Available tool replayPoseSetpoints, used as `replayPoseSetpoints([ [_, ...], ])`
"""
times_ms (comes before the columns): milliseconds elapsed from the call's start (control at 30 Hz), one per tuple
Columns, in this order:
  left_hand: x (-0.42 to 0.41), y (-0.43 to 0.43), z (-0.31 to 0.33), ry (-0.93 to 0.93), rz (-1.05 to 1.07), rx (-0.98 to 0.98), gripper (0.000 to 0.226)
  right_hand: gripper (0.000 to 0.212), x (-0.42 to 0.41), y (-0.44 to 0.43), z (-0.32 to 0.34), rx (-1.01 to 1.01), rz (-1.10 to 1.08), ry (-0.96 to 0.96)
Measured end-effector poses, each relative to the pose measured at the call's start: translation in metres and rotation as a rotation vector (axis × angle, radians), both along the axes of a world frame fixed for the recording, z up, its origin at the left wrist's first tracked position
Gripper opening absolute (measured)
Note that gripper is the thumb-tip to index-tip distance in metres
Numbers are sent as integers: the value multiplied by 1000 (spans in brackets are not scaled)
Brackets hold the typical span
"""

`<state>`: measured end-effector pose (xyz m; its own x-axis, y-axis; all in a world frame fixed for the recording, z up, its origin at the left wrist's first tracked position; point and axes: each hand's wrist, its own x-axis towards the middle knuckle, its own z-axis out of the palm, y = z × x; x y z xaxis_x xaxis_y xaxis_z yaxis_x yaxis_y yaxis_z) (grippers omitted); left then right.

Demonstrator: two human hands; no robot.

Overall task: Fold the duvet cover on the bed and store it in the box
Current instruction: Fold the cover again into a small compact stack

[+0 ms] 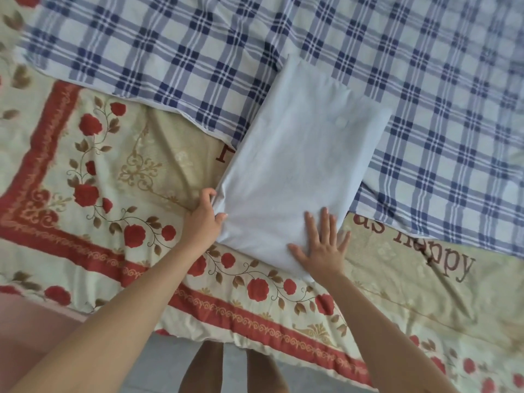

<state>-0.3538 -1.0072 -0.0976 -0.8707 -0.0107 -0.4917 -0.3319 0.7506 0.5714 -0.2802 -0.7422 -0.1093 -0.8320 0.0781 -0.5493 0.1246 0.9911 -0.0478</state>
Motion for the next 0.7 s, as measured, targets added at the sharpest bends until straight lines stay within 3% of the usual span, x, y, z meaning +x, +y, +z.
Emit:
replayPoseSetpoints([
  [133,-10,13,8,45,14,-258,61,78,-37,5,30,-106,-8,128],
  [233,-18,24,10,216,101,-220,46,78,-115,6,45,-158,-10,246],
  [333,-9,29,-7,298,123,-295,31,79,-202,-8,42,-156,26,240],
  [467,11,26,-31,460,178,-336,29,95,-298,-45,23,-184,-91,98],
  [533,8,25,-45,560,201,-374,29,104,-343,-57,17,-165,-153,178],
  [567,4,25,-51,587,201,-378,30,101,-360,-56,16,-192,-202,292],
  [633,-6,30,-62,584,195,-342,32,74,-383,-51,13,-259,-227,528],
  [700,-5,33,-63,548,192,-319,32,46,-384,-51,11,-211,-127,613],
])
